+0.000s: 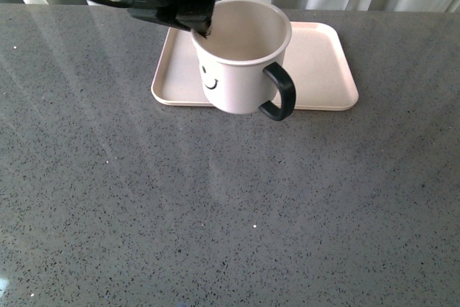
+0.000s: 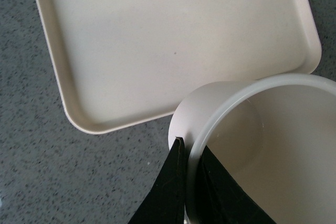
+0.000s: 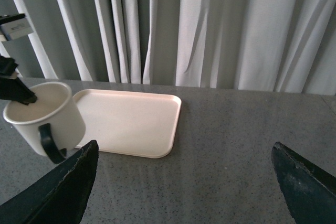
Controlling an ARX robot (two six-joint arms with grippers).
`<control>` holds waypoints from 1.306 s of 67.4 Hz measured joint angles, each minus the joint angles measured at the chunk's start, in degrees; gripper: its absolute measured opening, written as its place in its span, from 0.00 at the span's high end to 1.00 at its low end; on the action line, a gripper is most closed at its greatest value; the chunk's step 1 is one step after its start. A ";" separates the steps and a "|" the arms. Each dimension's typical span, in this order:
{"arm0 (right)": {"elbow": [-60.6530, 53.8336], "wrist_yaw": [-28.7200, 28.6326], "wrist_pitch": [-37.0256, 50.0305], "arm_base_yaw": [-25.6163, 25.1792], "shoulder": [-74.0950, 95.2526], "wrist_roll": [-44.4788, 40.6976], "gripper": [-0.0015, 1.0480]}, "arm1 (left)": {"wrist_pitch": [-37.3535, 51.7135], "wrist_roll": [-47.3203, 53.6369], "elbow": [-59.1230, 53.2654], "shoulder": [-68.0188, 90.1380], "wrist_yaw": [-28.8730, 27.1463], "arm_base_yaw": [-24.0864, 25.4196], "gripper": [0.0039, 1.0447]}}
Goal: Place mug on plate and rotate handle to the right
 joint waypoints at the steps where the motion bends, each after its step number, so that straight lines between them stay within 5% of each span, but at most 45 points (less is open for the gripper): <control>1: 0.00 0.00 0.00 0.00 0.00 0.00 0.09 | -0.20 -0.15 0.59 0.44 0.00 -0.04 0.98; 18: 0.00 0.00 0.00 0.00 -0.02 0.00 0.09 | -3.43 -1.77 10.34 7.50 -0.87 -0.83 0.98; 75: 0.00 0.00 0.00 0.00 0.00 0.00 0.09 | -0.48 -2.25 6.23 4.33 -1.97 -2.89 0.98; 88: 0.00 0.00 0.00 0.00 -0.02 0.00 0.09 | -3.93 -7.87 12.26 7.80 -0.98 -2.71 0.98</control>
